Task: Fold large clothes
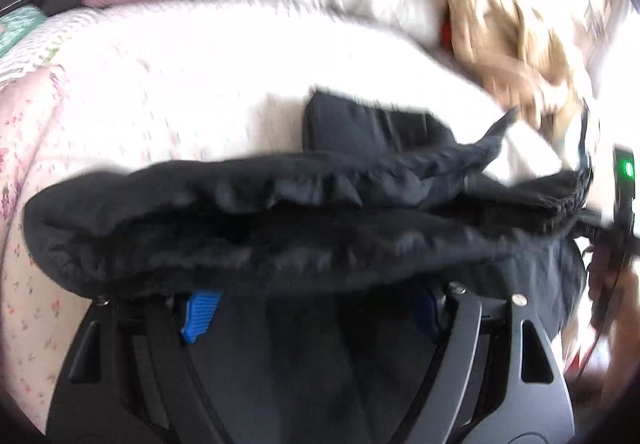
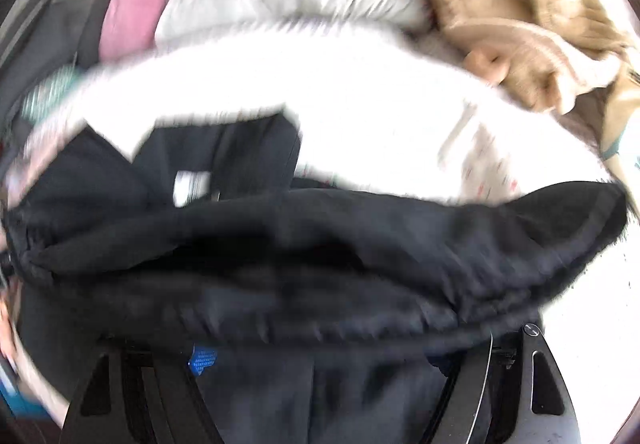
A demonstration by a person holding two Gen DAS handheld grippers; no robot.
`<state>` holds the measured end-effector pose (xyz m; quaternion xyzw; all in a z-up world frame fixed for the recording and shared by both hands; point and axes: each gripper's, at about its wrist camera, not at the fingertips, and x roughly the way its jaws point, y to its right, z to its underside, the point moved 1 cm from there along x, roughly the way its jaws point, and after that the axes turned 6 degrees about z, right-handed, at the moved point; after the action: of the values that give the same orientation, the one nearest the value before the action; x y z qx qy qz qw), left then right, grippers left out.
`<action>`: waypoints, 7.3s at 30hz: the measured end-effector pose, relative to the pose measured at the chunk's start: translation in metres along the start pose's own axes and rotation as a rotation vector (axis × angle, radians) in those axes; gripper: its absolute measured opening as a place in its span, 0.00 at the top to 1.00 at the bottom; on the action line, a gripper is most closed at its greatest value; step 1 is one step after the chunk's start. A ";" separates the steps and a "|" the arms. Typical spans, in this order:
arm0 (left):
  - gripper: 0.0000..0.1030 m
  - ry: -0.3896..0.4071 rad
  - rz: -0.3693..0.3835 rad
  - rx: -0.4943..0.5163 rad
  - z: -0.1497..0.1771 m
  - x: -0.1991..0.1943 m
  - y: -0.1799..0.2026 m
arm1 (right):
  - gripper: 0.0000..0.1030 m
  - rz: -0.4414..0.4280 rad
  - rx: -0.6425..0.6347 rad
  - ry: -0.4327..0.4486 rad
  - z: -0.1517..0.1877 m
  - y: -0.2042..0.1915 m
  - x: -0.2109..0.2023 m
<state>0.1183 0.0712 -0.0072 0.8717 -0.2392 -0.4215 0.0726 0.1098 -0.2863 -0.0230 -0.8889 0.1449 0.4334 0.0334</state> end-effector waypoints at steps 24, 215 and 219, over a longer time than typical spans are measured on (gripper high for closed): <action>0.74 0.093 -0.059 -0.334 0.010 0.021 -0.100 | 0.84 0.088 0.279 0.058 0.012 0.135 0.058; 0.16 -0.136 0.274 0.007 0.038 0.057 0.158 | 0.73 -0.283 0.346 -0.174 0.054 0.167 0.002; 0.17 -0.176 0.293 0.005 0.047 0.073 0.168 | 0.62 -0.348 0.391 -0.237 0.068 0.179 0.026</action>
<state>0.0615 -0.1068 -0.0328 0.7873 -0.3701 -0.4807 0.1099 0.0215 -0.4508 -0.0734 -0.8201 0.0661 0.4861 0.2945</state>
